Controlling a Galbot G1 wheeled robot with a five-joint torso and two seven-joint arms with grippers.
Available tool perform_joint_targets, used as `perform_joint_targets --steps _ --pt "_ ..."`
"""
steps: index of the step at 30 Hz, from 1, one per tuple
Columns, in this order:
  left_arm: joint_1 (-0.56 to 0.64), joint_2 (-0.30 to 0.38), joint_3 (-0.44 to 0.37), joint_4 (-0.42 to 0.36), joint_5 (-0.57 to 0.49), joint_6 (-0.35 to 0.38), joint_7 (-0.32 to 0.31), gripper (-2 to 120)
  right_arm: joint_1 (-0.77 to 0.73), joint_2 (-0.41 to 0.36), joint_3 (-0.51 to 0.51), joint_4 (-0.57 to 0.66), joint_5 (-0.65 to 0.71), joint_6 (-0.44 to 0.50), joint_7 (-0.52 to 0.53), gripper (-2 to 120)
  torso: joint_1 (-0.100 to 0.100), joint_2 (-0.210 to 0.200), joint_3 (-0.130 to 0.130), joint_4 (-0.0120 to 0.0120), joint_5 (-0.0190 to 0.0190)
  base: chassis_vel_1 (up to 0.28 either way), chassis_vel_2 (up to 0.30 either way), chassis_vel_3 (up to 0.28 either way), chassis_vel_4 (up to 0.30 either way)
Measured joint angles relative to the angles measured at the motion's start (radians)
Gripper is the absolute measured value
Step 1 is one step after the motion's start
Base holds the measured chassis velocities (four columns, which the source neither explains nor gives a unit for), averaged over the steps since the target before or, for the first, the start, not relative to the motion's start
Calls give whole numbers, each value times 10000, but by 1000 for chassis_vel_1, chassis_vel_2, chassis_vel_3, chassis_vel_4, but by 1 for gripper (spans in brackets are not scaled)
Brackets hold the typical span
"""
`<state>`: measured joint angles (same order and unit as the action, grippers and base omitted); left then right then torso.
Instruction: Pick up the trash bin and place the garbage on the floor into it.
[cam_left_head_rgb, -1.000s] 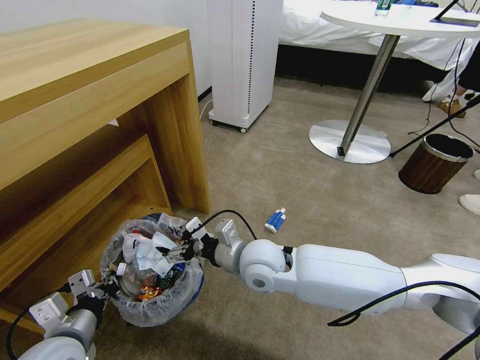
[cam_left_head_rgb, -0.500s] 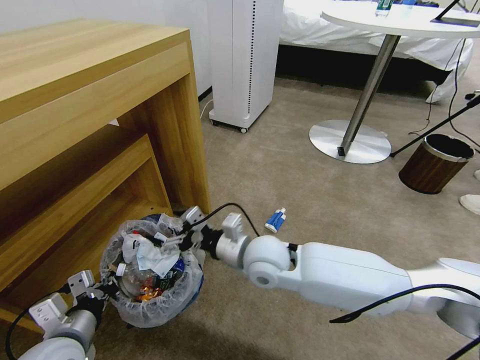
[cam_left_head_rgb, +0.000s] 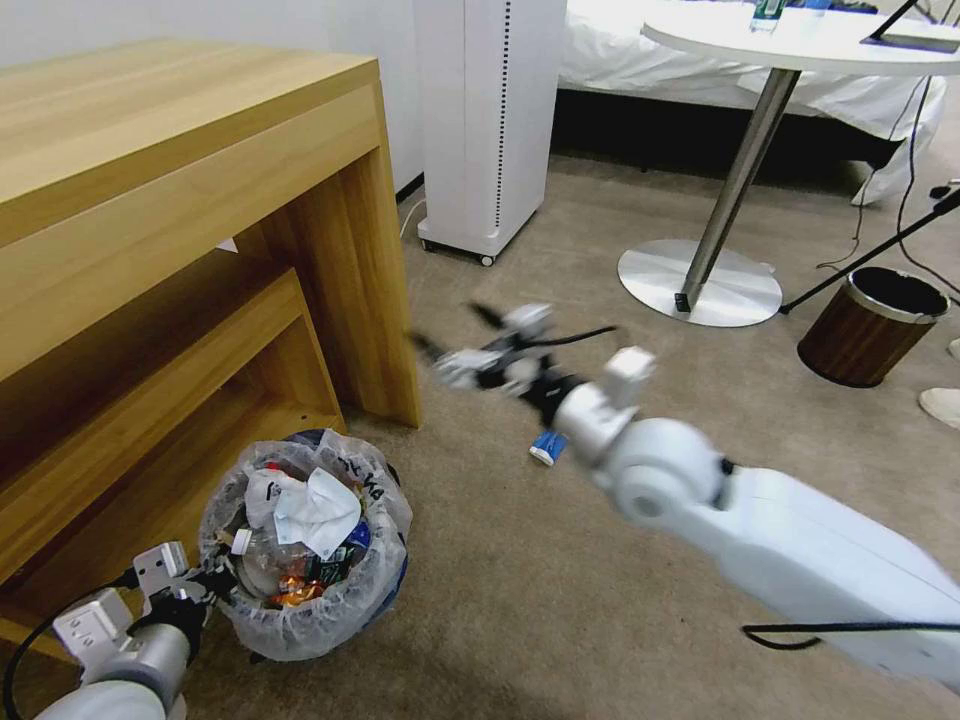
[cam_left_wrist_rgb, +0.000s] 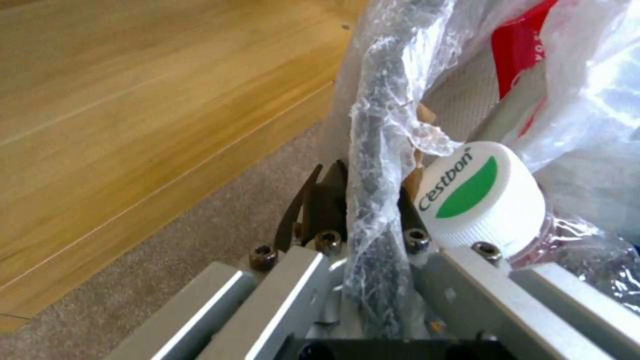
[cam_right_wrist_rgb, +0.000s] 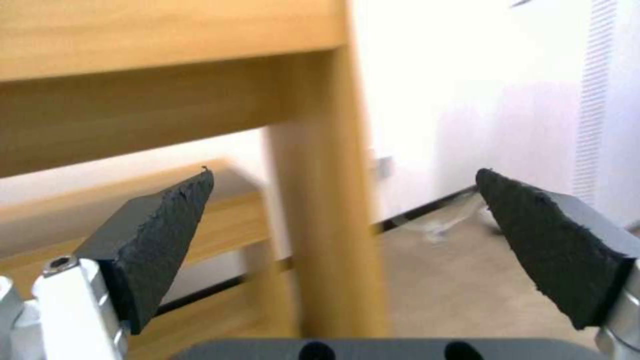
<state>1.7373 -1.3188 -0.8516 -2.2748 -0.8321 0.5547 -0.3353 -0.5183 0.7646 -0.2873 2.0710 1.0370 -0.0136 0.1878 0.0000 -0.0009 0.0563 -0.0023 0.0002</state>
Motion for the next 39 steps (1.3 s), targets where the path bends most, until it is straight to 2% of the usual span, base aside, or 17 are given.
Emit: perform_joint_targets --steps 1,2,3,5,7,9,10,11,12,15,27,39 --pt "0 0 0 0 0 0 0 1 0 0 0 0 0 0 0 100 0 0 0 0 0 0 0 0 0" --pt "36 10 15 -21 43 2 46 1 -850 -250 1167 125 -259 -40 77 100 0 0 0 0 2 0 0 0 0" --pt "36 10 15 -21 43 2 46 1 -850 -250 1167 125 -259 -40 77 100 0 0 0 0 2 0 0 0 0" --pt "62 -8 28 -38 130 2 117 1 -1515 -340 2107 157 -647 -114 231 100 0 0 0 5 1 0 0 0 0" --pt "76 29 34 -54 198 23 188 1 -2920 -132 4063 69 -1674 -198 616 100 -1 0 0 6 -6 0 0 0 0" --pt "75 48 33 -54 206 29 193 1 -3202 -107 4320 54 -1800 -193 616 100 0 0 0 3 -3 0 0 0 0" --pt "76 117 30 -55 222 57 236 1 -4000 -16 5164 35 -2185 -152 623 100 0 0 1 -1 10 0 0 0 0" --pt "72 147 29 -56 226 76 263 1 -4450 62 5664 41 -2324 -104 625 100 0 0 0 -3 -3 0 0 0 0" --pt "72 147 29 -56 226 76 263 1 -4450 62 5664 41 -2324 -104 625 100 0 0 0 -3 -3 0 0 0 0" --pt "90 182 27 -56 242 108 292 1 -5534 228 6689 40 -2729 3 564 100 -1 0 0 2 -1 0 0 0 0" --pt "384 96 28 -211 430 114 383 1 -7040 589 7708 -39 -3559 126 890 100 -1 0 1 3 -1 0 0 0 0" --pt "494 91 -45 -276 437 64 384 1 -7375 782 7698 -379 -3738 857 929 100 0 0 0 1 -2 -53 -63 -56 -65"
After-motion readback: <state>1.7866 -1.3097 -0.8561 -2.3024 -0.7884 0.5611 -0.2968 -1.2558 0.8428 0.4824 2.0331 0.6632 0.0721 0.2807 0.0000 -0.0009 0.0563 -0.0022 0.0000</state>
